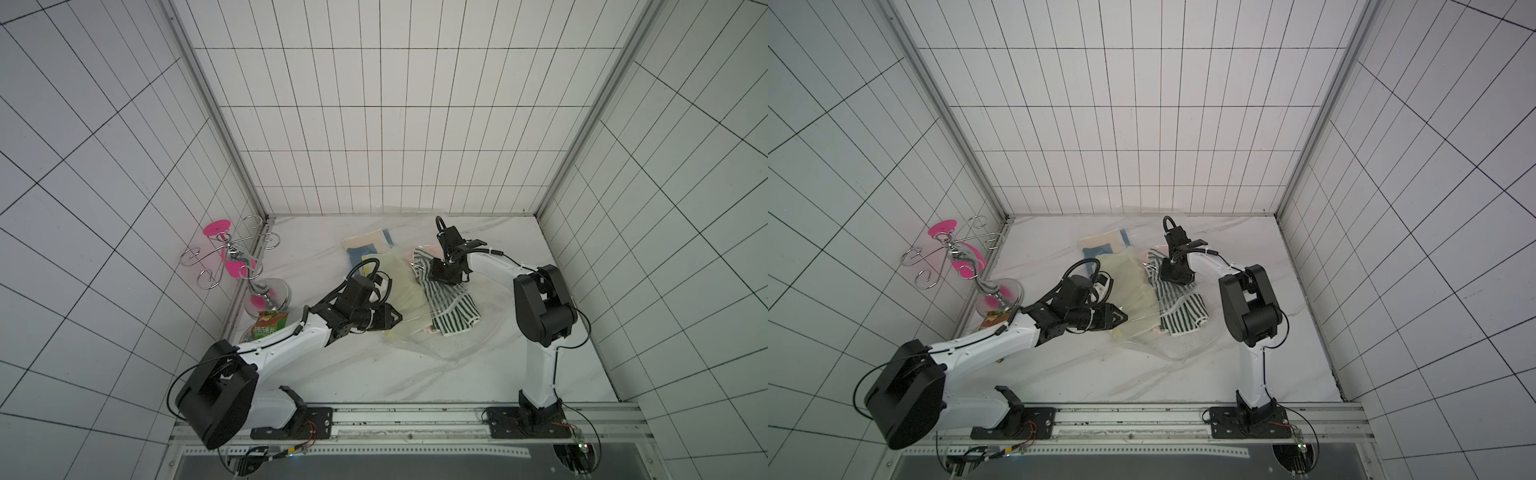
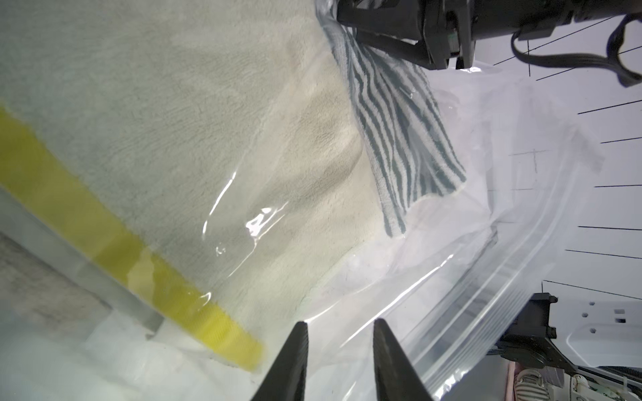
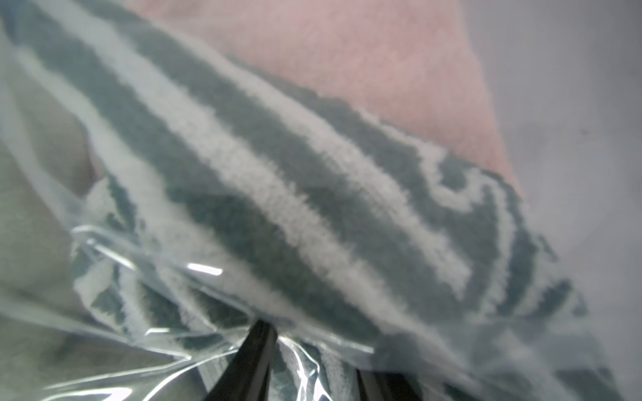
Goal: Place the folded towel into the vacuum bag
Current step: Adjust the vacuum bag at the center of the board.
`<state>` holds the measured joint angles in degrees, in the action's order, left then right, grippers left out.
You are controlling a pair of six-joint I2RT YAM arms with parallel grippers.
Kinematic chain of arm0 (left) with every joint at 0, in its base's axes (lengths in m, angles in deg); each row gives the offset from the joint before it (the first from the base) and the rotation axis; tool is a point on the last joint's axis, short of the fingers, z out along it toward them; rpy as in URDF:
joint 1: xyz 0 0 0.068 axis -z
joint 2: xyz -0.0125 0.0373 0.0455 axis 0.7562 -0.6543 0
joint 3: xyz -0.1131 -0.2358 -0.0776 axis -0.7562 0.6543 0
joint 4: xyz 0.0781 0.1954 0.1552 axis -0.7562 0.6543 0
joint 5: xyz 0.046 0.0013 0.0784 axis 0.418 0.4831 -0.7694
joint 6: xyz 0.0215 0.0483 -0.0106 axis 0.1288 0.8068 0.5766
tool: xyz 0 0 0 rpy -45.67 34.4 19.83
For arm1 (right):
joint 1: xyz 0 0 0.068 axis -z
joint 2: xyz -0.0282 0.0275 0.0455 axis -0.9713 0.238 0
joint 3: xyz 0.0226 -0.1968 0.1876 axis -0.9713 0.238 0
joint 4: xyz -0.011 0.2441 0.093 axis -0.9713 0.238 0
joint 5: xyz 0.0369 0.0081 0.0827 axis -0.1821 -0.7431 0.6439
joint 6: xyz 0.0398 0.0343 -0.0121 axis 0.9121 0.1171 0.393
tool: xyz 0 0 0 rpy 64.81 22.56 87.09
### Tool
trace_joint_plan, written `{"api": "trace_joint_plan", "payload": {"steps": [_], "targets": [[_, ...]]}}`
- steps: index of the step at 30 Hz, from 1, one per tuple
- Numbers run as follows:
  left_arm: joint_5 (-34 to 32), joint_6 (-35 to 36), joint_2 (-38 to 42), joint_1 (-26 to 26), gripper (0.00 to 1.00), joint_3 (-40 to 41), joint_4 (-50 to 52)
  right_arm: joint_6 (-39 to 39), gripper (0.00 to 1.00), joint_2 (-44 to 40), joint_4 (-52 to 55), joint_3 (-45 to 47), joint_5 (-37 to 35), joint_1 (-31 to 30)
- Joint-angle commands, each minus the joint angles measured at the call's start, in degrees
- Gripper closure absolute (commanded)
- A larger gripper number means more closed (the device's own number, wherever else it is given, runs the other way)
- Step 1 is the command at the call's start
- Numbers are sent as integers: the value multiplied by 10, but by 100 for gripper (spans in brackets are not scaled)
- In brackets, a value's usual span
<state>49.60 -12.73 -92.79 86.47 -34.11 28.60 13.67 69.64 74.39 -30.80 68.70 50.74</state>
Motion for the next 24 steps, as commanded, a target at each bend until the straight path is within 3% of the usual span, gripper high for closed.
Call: {"api": "trace_joint_plan", "payload": {"steps": [1, 7, 12, 18, 21, 24], "targets": [[3, 17, 20, 0, 66, -12, 17, 5, 49, -33, 19, 38, 37, -37], [20, 21, 41, 14, 62, -31, 22, -42, 45, -154, 113, -3, 47, -15], [19, 45, 12, 68, 60, -40, 36, -13, 46, -230, 71, 149, 119, -15], [5, 1, 46, 84, 61, 34, 138, 40, 46, -263, -18, 347, 122, 20], [5, -35, 45, 84, 61, 100, 139, 38, 47, -232, -34, 367, 129, 46], [0, -52, 19, 91, 62, 111, 155, 37, 47, -258, -16, 336, 142, 41]]}}
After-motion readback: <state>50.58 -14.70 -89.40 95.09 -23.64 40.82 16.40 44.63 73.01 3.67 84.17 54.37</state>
